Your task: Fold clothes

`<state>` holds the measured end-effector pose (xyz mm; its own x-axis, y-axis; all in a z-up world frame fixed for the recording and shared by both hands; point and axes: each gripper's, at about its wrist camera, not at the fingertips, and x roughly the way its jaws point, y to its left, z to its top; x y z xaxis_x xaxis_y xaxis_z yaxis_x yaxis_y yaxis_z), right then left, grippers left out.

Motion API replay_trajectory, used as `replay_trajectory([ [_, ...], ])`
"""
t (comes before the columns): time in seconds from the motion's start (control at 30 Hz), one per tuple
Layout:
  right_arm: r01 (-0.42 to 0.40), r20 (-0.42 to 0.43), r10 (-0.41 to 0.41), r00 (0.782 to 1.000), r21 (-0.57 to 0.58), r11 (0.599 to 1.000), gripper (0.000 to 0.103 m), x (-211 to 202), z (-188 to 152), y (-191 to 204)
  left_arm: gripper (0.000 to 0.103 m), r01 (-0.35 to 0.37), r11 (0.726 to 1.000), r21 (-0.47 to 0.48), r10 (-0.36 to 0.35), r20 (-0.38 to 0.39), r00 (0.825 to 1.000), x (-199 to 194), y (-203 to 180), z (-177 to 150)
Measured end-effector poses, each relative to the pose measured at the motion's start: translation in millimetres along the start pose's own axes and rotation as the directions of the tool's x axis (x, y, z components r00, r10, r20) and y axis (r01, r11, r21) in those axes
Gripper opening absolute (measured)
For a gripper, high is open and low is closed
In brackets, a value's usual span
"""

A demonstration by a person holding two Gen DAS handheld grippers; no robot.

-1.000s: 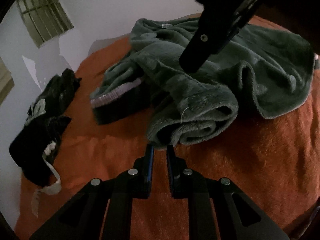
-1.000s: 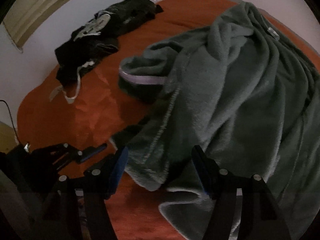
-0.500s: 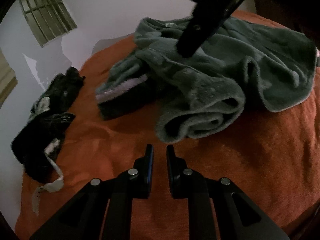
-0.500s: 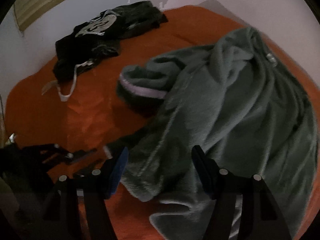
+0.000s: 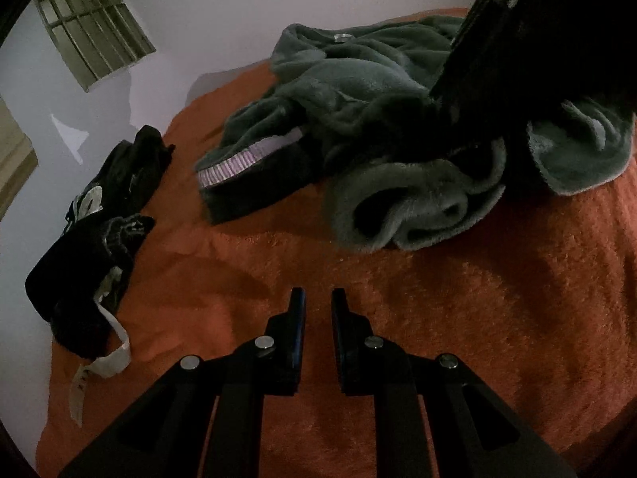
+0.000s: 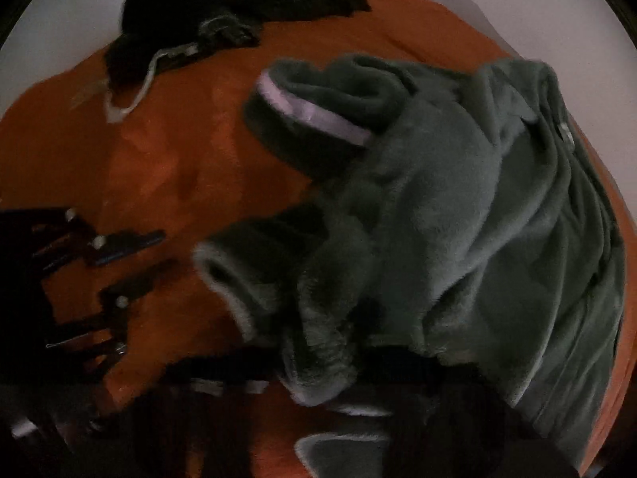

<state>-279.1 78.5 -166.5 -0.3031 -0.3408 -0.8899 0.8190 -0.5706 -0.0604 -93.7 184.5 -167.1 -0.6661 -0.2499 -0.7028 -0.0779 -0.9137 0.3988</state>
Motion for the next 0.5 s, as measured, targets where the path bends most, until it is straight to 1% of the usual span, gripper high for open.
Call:
replay_trajectory([
  [0.03, -0.035, 0.068, 0.030, 0.997, 0.069, 0.997, 0.009, -14.3, 4.2, -13.8, 0.015, 0.008, 1.000, -0.002, -0.008, 0.000, 1.000, 0.2, 1.0, 0.7],
  [0.07, -0.092, 0.148, 0.071, 0.986, 0.144, 0.985, 0.009, -31.9, 8.6, -29.8, 0.015, 0.022, 1.000, -0.003, -0.022, 0.001, 1.000, 0.0, 1.8, 1.7],
  [0.1, -0.146, 0.211, 0.103, 0.972, 0.199, 0.969, 0.009, -47.7, 12.7, -44.6, 0.015, 0.053, 0.999, -0.005, -0.052, 0.011, 0.999, -1.8, 2.5, 3.0],
  [0.17, -0.241, 0.318, 0.145, 0.937, 0.286, 0.927, 0.009, -78.4, 21.2, -73.8, 0.015, 0.142, 0.990, -0.008, -0.142, 0.047, 0.989, -8.8, 4.2, 7.1],
  [0.2, -0.273, 0.362, 0.151, 0.920, 0.316, 0.909, 0.009, -92.6, 25.5, -86.0, 0.015, 0.181, 0.983, -0.011, -0.180, 0.069, 0.981, -12.5, 5.9, 10.6],
  [0.23, -0.287, 0.394, 0.144, 0.908, 0.333, 0.898, 0.009, -105.5, 30.1, -95.2, 0.015, 0.214, 0.977, -0.017, -0.212, 0.086, 0.974, -15.6, 7.5, 14.7],
  [0.3, -0.320, 0.460, 0.132, 0.878, 0.361, 0.876, 0.009, -130.5, 39.2, -112.6, 0.028, 0.270, 0.961, -0.057, -0.263, 0.103, 0.959, -18.7, 11.9, 26.1],
  [0.37, -0.372, 0.531, 0.136, 0.836, 0.368, 0.852, 0.009, -155.6, 50.4, -124.7, 0.054, 0.316, 0.942, -0.115, -0.302, 0.123, 0.945, -20.8, 17.3, 37.8],
  [0.4, -0.381, 0.552, 0.134, 0.823, 0.362, 0.850, 0.009, -164.4, 55.5, -126.4, 0.057, 0.346, 0.926, -0.151, -0.326, 0.140, 0.935, -22.5, 21.1, 44.2],
  [0.43, -0.381, 0.572, 0.125, 0.811, 0.352, 0.855, 0.009, -173.8, 60.7, -127.6, 0.058, 0.371, 0.912, -0.176, -0.346, 0.156, 0.925, -24.2, 23.8, 49.1],
  [0.47, -0.367, 0.590, 0.109, 0.800, 0.337, 0.867, 0.009, -184.0, 66.2, -128.1, 0.061, 0.389, 0.901, -0.190, -0.360, 0.170, 0.917, -25.7, 25.5, 53.4],
  [0.5, -0.352, 0.608, 0.093, 0.788, 0.321, 0.879, 0.009, -194.2, 71.6, -128.6, 0.068, 0.405, 0.892, -0.202, -0.371, 0.185, 0.910, -27.0, 27.2, 58.3],
])
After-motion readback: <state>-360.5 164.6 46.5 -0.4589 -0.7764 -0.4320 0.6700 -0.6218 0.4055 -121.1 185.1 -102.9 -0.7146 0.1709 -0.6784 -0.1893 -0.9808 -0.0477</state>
